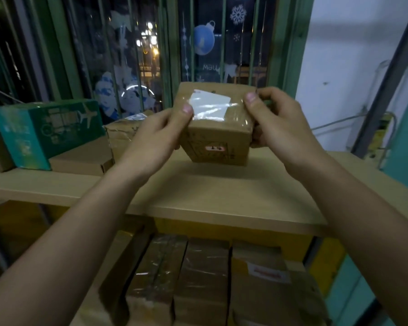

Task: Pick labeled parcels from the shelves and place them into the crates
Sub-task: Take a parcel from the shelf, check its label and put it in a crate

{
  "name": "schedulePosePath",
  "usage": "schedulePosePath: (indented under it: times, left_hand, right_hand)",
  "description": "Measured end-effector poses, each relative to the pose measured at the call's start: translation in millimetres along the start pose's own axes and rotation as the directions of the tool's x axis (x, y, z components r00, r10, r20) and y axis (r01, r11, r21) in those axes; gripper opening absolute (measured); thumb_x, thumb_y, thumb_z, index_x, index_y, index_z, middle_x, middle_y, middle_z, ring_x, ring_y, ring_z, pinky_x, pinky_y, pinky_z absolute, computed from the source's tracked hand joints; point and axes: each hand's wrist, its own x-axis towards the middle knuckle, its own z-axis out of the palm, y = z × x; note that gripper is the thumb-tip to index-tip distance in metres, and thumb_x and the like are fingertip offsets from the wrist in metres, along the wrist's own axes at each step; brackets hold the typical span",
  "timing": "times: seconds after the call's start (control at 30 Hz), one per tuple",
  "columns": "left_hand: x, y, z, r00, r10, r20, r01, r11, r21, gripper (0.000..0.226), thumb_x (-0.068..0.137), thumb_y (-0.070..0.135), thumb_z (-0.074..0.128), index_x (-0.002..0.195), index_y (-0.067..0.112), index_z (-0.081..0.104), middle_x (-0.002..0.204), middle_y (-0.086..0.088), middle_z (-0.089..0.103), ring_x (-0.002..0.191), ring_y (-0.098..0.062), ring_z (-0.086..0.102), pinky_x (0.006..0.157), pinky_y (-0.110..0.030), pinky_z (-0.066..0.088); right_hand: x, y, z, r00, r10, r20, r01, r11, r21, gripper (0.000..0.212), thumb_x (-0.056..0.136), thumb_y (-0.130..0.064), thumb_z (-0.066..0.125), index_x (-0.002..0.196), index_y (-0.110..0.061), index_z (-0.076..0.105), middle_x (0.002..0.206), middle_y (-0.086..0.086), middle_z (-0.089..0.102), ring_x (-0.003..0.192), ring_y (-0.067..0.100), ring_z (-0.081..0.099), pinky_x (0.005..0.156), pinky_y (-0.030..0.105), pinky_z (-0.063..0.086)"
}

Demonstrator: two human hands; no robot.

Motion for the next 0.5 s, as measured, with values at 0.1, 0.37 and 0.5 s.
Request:
schedulePosePath:
  times: [0.1,0.37,0.5]
  left_hand:
    - [5.2,-21.5,-5.0,0.999,0.008,0.037,-0.010,0.999,0.052,0.031,0.102,0.040,0.053,0.130,0.029,0.058,0.109,0.014,0.064,0.096,-0.004,0.061,0.075,-0.021,0.044]
    - [21.1,-65.2,-5.5,0.997,-0.073,0.012,0.070,0.981,0.182,0.054,0.094,0.036,0.067,0.144,0.030,0.048,0.129,0.010,0.061,0.116,-0.010,0.059,0.099,-0.040,0.054]
    - [30.6,-57.2,-17.3,0.997,0.066,0.044,-0.073,0.976,0.207,0.045,0.099,0.031,0.062,0.142,0.023,0.054,0.123,0.010,0.064,0.107,-0.002,0.059,0.094,-0.026,0.052]
  right_hand:
    - [0.1,17.0,6.6,0.996,-0.046,0.077,0.058,0.985,-0.160,0.042,0.087,-0.048,0.073,0.121,-0.028,0.057,0.099,-0.010,0.062,0.088,0.007,0.063,0.077,0.033,0.057]
    - [12.9,48.4,41.3,0.998,0.002,0.069,0.025,0.923,-0.385,0.056,0.082,-0.039,0.082,0.128,-0.026,0.052,0.118,-0.002,0.060,0.099,0.013,0.060,0.082,0.030,0.053]
    - [22.0,34.7,34.9,0.999,-0.032,0.000,0.030,0.925,-0.379,0.056,0.081,-0.038,0.083,0.128,-0.026,0.054,0.106,-0.011,0.057,0.089,0.005,0.056,0.068,0.018,0.042]
